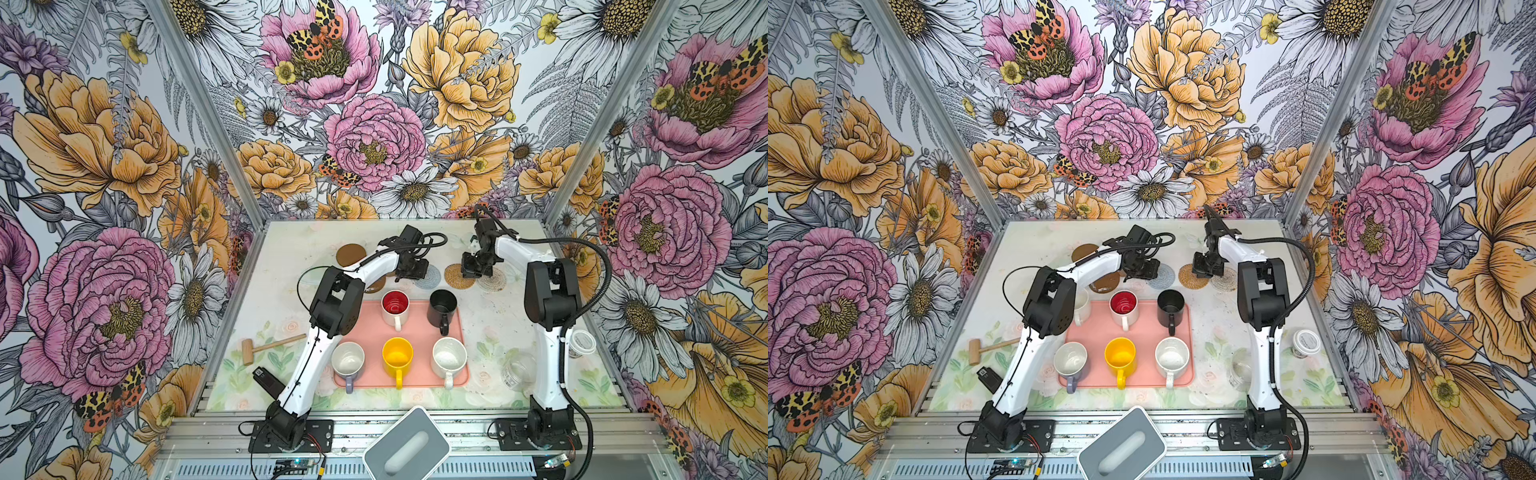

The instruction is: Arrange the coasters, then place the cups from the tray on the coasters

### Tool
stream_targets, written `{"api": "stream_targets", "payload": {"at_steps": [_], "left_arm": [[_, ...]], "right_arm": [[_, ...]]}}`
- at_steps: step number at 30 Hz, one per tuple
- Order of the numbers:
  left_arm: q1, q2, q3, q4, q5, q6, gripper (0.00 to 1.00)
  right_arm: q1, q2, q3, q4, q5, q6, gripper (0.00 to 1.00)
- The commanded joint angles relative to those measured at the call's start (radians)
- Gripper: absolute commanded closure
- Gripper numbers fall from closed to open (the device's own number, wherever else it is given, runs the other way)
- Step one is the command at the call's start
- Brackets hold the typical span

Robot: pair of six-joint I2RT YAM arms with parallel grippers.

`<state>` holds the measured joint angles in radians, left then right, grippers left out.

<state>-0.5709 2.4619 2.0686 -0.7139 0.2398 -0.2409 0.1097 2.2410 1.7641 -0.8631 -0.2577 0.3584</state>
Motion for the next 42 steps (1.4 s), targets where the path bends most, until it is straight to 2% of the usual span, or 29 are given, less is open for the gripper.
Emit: {"api": "stream_targets", "payload": {"at_steps": [1, 13, 34, 42], "left_arm": [[0.025, 0.022, -0.05, -0.094, -0.085, -0.018, 1.0], [0.013, 0.008, -0.047, -0.093, -0.068, -0.016, 1.0], [0.0, 0.031, 0.07, -0.094, -0.055, -0.035, 1.0], [0.004, 0.014, 0.143, -0.093, -0.041, -0.044, 1.0]], "right_arm": [[-0.014, -0.003, -0.024, -0.032, 0.048, 0.002, 1.0], [-0.015, -0.001, -0.017, -0.032, 0.018, 0.001, 1.0], [-0.004, -0.039, -0.011, -0.014, 0.02, 0.012, 1.0], [0.0, -0.115, 0.003, 0.014, 0.007, 0.033, 0.9]]}}
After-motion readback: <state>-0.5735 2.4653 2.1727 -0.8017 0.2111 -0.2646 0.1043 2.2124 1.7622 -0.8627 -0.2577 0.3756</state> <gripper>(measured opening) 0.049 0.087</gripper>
